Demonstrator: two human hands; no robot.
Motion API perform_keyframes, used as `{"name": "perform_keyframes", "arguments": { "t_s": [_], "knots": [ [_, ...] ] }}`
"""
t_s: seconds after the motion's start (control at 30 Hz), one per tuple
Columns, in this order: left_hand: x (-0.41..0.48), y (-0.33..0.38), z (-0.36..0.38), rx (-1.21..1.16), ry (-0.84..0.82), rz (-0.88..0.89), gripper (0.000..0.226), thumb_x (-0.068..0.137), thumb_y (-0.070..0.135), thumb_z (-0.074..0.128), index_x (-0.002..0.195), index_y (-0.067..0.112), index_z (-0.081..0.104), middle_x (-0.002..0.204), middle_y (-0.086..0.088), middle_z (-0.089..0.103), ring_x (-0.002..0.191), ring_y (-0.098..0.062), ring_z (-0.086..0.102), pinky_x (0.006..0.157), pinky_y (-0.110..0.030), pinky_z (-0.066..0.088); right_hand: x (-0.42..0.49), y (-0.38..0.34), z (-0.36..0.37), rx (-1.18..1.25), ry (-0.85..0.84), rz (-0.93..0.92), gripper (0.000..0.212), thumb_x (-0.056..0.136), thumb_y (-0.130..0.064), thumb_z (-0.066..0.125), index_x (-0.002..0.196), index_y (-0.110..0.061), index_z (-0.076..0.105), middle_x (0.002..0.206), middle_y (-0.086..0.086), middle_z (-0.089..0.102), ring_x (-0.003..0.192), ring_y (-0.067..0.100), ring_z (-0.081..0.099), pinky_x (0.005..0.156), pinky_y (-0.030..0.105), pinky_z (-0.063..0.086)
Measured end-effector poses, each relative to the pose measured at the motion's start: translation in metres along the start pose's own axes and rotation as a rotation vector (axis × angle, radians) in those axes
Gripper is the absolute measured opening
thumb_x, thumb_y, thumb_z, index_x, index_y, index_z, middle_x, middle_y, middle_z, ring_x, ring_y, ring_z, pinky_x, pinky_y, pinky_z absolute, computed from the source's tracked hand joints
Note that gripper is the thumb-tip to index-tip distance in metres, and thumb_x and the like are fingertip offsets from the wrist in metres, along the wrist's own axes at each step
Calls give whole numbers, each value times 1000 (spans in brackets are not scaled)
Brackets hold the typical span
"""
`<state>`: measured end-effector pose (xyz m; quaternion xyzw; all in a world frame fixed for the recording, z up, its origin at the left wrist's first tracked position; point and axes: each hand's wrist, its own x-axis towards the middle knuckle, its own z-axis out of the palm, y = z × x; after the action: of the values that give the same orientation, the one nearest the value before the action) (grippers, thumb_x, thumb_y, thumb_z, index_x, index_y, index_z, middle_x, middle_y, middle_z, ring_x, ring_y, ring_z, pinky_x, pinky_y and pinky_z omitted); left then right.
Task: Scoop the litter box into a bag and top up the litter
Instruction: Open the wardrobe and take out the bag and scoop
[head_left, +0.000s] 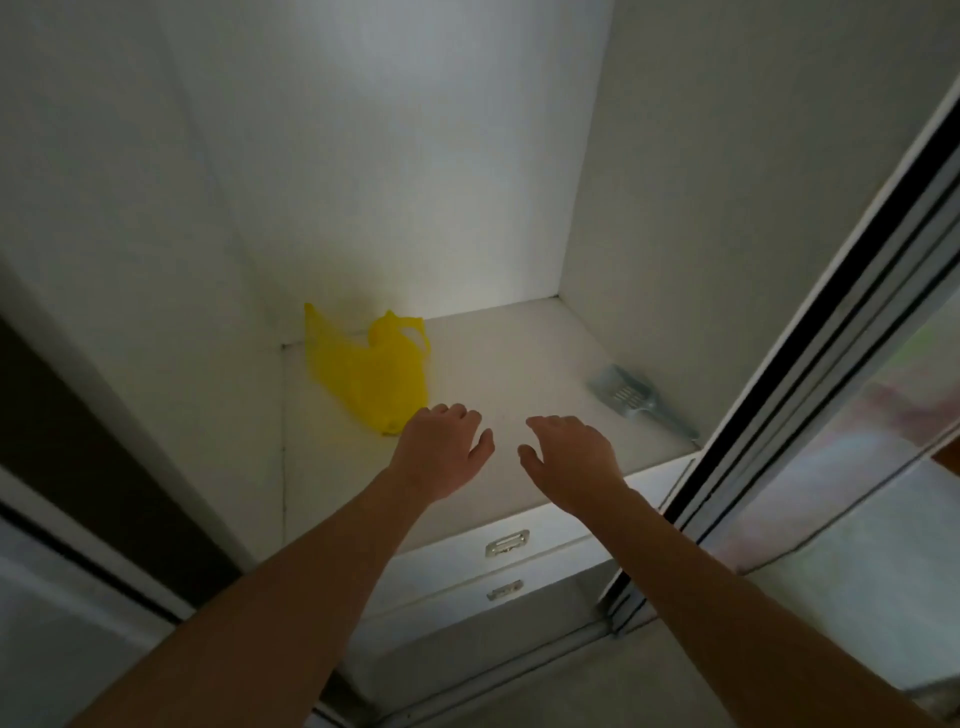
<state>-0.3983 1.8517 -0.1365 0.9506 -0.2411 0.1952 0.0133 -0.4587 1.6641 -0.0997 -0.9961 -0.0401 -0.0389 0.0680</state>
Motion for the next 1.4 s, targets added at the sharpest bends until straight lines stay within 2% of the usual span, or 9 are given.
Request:
{"name": "perform_keyframes", "arguments": {
  "t_s": [0.13,0.27,0.6,0.8,1.03,1.23,1.4],
  "knots": [
    [9,12,1,60,18,-70,49,93,44,32,88,15,71,76,-4,68,65,-25,62,60,-34,49,20,21,4,-8,-5,-103,47,101,-47,41,140,-21,50,134,-1,61,120,19,58,101,34,45],
    [8,20,3,78,4,-176,50,94,45,32,93,14,71,80,-5,69,67,-25,63,63,-35,52,37,32,13,-7,-12,-220,44,101,-45,41,135,-19,53,128,0,64,115,19,59,97,33,47],
    [-13,13,2,129,-30,-308,53,94,46,29,95,14,71,85,-4,70,75,-25,64,68,-35,50,53,25,28,18,-61,-381,45,101,-45,40,136,-19,51,128,0,63,116,20,58,95,35,47],
    [13,31,8,123,-8,-284,54,94,46,28,94,15,71,81,-4,69,69,-25,63,64,-36,52,60,56,23,29,-45,-335,43,100,-45,40,134,-20,51,124,0,65,112,20,59,92,36,50],
    [62,74,37,101,20,-154,50,93,46,31,91,16,71,78,-3,68,64,-23,63,59,-32,49,56,136,14,7,-20,-158,42,99,-45,40,130,-20,53,118,0,66,106,19,62,87,34,51],
    [105,127,57,23,35,-35,49,92,46,33,88,15,71,75,-3,66,63,-25,62,60,-34,49,39,193,11,-5,-43,-4,43,101,-44,39,135,-20,50,127,2,62,114,22,58,95,36,48],
    [119,137,63,46,36,18,46,91,44,35,81,15,69,68,-3,63,59,-25,60,57,-31,45,33,217,10,-1,-50,60,43,100,-44,39,134,-20,50,122,2,63,107,20,59,90,35,50]
  ]
}}
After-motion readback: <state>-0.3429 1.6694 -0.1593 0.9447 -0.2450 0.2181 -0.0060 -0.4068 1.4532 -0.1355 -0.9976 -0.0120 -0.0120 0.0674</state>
